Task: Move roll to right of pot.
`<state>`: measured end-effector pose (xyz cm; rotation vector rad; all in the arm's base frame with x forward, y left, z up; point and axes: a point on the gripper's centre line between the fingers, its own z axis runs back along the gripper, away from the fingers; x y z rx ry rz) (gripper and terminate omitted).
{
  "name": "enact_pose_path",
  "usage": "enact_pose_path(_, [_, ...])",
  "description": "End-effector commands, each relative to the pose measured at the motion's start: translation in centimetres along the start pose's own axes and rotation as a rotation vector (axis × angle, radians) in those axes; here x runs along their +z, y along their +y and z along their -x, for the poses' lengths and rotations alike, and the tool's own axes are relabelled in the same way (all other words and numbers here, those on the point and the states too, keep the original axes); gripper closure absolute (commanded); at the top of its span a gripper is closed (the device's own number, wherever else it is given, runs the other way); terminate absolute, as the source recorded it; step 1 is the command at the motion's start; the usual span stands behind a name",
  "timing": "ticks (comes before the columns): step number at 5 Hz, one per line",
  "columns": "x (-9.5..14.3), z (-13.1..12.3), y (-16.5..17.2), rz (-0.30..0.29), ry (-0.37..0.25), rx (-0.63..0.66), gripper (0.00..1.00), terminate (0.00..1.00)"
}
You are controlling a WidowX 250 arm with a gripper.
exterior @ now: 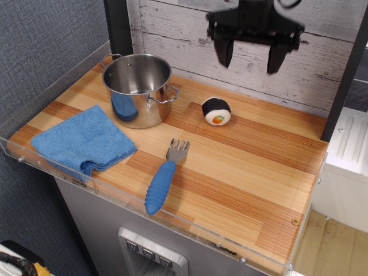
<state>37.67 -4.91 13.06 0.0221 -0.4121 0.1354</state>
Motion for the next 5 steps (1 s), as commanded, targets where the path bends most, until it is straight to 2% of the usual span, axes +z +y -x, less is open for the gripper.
enact_pose_path(1, [4.71,0.69,-1.77,0.057,-0.112,-0.05,0.0,0.0])
enact_pose_path(2, [4.31,0.95,-2.22,0.04,-0.061,-0.115,0.0,0.0])
enact_pose_path(4, [4.31,0.95,-2.22,0.04,-0.061,-0.115,0.0,0.0])
enact_pose_path(5, [4.31,0.95,-2.22,0.04,-0.061,-0.115,0.0,1.0])
